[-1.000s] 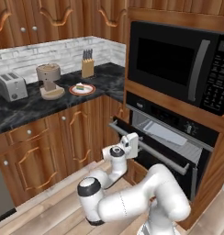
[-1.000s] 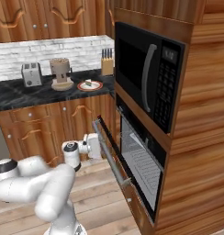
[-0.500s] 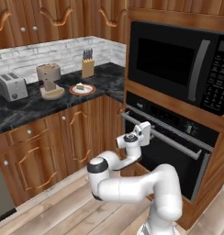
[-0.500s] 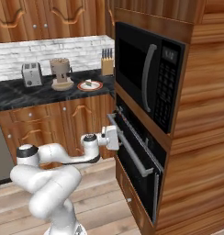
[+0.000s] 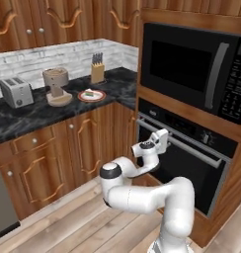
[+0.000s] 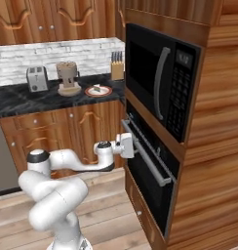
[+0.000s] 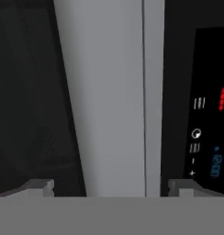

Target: Take the baked cake out of the oven and place it on the plate for cooling. Then close the oven door.

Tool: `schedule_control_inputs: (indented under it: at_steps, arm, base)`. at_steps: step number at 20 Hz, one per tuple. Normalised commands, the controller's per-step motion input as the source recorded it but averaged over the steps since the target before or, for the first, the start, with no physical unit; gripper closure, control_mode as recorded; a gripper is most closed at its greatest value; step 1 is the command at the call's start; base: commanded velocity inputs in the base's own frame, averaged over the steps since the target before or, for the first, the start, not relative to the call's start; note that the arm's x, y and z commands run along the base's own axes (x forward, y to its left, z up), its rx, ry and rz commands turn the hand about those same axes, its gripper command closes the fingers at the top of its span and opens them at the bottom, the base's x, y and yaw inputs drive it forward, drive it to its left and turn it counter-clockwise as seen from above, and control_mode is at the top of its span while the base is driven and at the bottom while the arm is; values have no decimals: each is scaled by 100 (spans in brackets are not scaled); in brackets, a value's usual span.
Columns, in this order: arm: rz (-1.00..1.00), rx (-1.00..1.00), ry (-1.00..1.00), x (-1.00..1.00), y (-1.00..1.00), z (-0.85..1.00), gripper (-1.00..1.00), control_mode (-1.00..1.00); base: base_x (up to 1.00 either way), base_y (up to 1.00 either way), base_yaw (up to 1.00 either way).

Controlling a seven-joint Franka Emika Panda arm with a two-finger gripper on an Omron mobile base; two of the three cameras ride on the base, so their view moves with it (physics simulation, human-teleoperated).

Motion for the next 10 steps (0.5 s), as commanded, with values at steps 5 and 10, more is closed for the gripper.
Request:
schedule_control_inputs:
  at_steps: [5,10]
  arm:
    - [0,-2,-4,19,-53,-24,-100,-100]
    - [0,0,-1,0,-4,1,-100,-100]
  base:
    - [0,0,0]
    - [0,0,0]
